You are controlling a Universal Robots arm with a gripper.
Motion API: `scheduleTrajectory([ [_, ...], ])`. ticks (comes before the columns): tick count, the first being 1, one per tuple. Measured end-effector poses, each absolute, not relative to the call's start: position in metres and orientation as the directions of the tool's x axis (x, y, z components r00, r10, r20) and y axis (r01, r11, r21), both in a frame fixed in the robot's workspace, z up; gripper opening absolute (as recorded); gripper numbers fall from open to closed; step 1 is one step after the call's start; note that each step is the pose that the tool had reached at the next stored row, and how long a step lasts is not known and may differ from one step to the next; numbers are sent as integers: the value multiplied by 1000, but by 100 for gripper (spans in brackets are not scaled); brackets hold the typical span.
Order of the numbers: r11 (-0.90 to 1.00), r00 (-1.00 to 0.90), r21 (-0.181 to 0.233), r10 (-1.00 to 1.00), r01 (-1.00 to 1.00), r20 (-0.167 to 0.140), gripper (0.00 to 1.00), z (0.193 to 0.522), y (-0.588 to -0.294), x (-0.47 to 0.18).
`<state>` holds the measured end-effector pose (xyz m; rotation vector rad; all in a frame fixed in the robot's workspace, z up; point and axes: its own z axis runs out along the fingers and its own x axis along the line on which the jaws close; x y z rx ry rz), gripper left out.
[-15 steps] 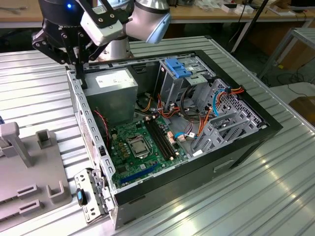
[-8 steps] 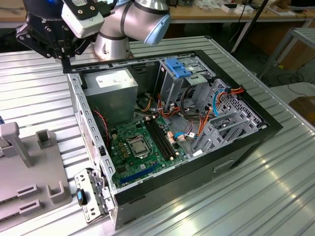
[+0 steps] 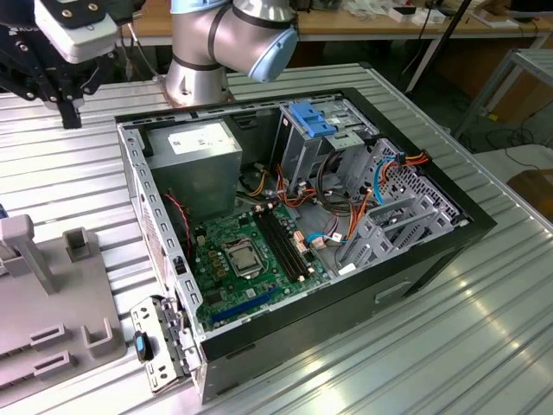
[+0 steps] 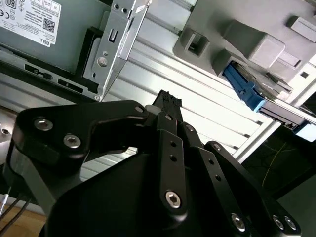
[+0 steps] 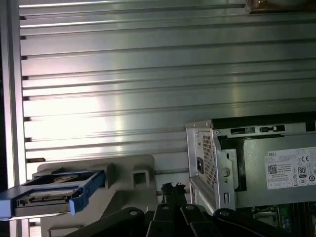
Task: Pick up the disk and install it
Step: 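Reach for the disk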
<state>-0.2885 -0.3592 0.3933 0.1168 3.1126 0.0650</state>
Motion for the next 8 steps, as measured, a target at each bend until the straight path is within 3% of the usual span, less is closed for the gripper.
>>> scheduleTrajectory([
  [8,996,-997,43,75,74,-25,11,393,-358,-334],
])
